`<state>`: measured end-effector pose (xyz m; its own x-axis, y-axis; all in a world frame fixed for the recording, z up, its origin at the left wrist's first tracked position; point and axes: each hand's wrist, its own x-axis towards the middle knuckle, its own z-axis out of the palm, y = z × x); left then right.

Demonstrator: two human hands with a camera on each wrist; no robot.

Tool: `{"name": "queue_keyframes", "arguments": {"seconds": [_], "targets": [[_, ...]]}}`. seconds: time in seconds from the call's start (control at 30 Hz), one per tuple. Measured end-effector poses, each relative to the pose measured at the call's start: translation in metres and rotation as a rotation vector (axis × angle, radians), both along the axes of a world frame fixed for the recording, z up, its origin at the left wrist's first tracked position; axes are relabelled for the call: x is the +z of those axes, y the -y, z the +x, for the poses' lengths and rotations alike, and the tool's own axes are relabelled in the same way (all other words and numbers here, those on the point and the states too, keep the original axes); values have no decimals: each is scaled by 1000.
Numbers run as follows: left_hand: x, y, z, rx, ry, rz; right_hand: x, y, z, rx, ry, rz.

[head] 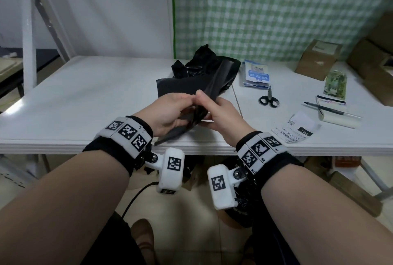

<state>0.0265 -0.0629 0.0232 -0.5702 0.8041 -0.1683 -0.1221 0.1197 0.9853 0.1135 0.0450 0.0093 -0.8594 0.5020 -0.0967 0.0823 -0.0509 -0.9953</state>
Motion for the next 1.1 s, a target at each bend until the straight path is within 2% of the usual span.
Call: {"name": "queue_keyframes", "arguments": {"seconds": [0.07,0.17,0.33,0.5,0.57,0.73,0.83,1.1], "targets": [[0,-1,4,-7,-110,-45,-1,-2,-2,-41,13,9],[-5,-4,2,82,-271,-89,-2,-7,-1,-84,46,-23],[-9,-9,-5,184,-535,-224,0,-10,5,-1,35,-94],[-14,-10,-4,195,-361,-209,-1,-14,5,-54,-16,-195],[-16,-10,-3,197,-341,-196,-1,-14,5,-61,-33,-245],[-17,-10,-5,276,-536,-233,-3,-17,5,-121,-73,-293],[-18,-11,-8,323,-561,-235,-6,-19,6,-179,-76,-292],[-20,-11,-10,330,-572,-278,-5,-23,8,-184,-61,-278]]}}
